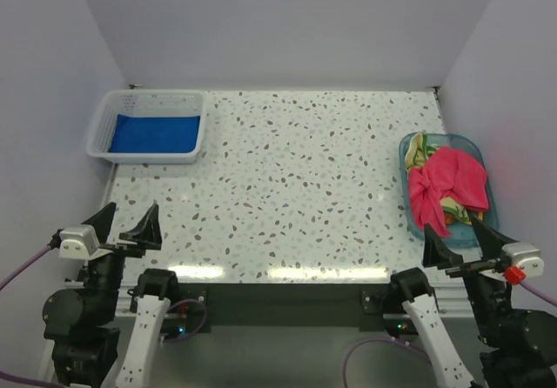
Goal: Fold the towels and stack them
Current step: Grab crumpled towel
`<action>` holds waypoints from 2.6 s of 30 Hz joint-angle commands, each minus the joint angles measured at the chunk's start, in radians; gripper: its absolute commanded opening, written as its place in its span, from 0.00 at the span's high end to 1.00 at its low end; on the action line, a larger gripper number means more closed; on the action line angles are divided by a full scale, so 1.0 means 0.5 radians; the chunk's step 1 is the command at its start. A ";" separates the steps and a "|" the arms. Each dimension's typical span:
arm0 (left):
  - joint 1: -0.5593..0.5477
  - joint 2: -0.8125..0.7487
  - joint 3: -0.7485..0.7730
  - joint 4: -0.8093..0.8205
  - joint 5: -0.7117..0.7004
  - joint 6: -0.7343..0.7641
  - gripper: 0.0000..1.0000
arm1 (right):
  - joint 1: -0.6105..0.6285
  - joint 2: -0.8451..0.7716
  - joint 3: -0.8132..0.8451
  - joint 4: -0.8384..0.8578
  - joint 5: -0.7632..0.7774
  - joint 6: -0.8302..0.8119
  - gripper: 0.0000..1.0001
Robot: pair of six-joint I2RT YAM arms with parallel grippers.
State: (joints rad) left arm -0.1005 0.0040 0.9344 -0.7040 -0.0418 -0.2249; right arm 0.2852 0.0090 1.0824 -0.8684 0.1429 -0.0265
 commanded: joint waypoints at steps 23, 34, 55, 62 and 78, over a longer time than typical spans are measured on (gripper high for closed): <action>0.011 0.943 -0.181 0.027 0.012 -0.483 0.00 | -0.003 1.647 0.020 -0.092 0.828 0.872 0.01; 0.011 1.188 -0.537 0.426 0.390 -0.296 0.00 | -0.463 2.396 -0.036 0.430 0.602 1.065 0.03; -0.001 1.084 -0.774 0.712 0.590 -0.234 0.00 | -0.972 2.780 -0.385 0.954 0.405 1.467 0.25; -0.017 1.078 -0.774 0.715 0.596 -0.228 0.00 | -1.006 2.841 -0.416 1.000 0.395 1.467 0.37; -0.041 1.069 -0.777 0.715 0.596 -0.231 0.00 | -0.960 2.482 0.571 0.749 0.098 0.977 1.00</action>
State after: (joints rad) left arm -0.1139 0.5438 0.5579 -0.4038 0.2356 -0.3691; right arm -0.2123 1.2976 1.2331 -0.5159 0.2874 0.5415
